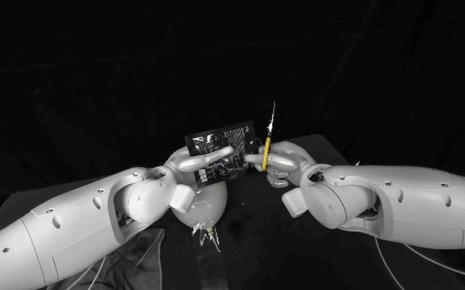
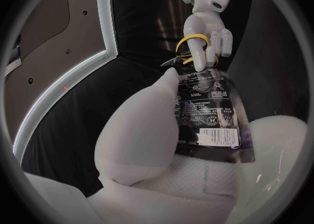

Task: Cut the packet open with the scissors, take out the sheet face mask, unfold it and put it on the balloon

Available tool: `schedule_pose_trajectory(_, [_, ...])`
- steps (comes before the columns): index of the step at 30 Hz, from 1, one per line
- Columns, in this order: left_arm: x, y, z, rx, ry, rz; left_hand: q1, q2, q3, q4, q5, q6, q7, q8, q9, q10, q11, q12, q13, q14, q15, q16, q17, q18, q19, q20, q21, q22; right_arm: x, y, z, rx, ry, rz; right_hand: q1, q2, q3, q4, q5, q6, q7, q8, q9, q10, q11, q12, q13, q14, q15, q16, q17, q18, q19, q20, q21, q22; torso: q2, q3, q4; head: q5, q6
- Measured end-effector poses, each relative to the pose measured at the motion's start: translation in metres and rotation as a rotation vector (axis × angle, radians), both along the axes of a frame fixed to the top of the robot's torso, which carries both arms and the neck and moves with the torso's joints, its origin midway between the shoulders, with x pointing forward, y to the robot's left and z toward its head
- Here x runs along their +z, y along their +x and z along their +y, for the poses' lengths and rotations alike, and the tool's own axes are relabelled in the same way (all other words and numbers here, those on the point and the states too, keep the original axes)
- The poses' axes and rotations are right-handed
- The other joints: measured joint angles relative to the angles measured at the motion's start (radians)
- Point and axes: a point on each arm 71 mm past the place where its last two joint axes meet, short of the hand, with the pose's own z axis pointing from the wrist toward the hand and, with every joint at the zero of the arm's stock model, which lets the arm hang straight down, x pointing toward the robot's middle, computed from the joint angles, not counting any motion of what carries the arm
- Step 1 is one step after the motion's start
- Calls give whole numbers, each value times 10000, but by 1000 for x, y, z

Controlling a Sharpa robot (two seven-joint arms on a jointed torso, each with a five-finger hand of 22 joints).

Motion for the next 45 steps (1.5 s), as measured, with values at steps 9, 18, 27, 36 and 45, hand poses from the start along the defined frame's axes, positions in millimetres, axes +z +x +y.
schedule_pose_trajectory(9, [0, 0, -2, -31, 10, 31, 102, 102, 1, 0, 0, 164, 57, 59, 0, 93, -23, 0, 0, 34, -33, 0, -1, -5, 36, 35, 0, -10, -2, 0, 6, 88, 41, 55, 2, 1, 0, 1, -2, 4, 4, 20, 1, 0, 0, 1, 0, 3, 3, 0, -1, 0, -16, 14, 0, 5, 0, 1, -5, 22, 2])
schedule_pose_trajectory(18, [0, 1, -3, 114, 88, 17, 607, 608, 615, 127, 28, 835, 111, 314, 44, 658, -217, 152, 4, 550, -218, 244, 84, -10, 473, -175, 143, 15, -3, 0, 7, 85, 54, 87, 4, 2, 63, -46, -6, 4, 4, 37, -5, 0, 0, 2, 0, 8, 8, 0, -9, -1, -30, 2, -46, 7, -4, 7, -7, -13, 8])
schedule_pose_trajectory(27, [-1, 1, -5, 485, 248, -99, 793, 1035, 1964, 139, 33, 1749, -321, 1006, 279, 2380, -729, 551, 24, 2061, -804, 934, 447, -17, 1953, -914, 869, 214, -3, 0, 5, 83, 171, 87, -2, 3, 162, -142, -54, -23, -23, -4, 2, 0, 0, 2, 1, -2, -2, -107, -7, 14, -338, -28, -561, 4, -8, 3, -14, -14, -6])
schedule_pose_trajectory(36, [0, 4, -4, 1034, 536, -385, 410, 910, 2431, 104, 22, 1815, -392, 1289, 279, 2824, -789, 668, 38, 2469, -1035, 1166, 688, -28, 2357, -1180, 1113, 267, -4, 2, -5, -37, 298, 30, -965, -802, -682, -14, 64, -850, 301, -696, -123, -1, -2, 4, -2834, -10, 203, -1057, -828, 425, -1594, 188, -2274, 0, -6, 3, -20, -59, -53])
schedule_pose_trajectory(45, [0, 7, -4, 1412, 722, -551, 319, 819, 2586, 68, 31, 1798, -408, 1374, 279, 2896, -788, 668, 40, 2519, -1051, 1169, 733, 32, 2448, -1199, 1160, 265, -6, -1, -23, 11, 275, -36, -1219, -1442, -1239, 232, 33, -1038, 454, -1116, -363, -178, -176, -801, -6568, -543, 570, -1935, -2411, 680, -2625, 453, -3730, -433, -5, 6, -28, -117, -122])
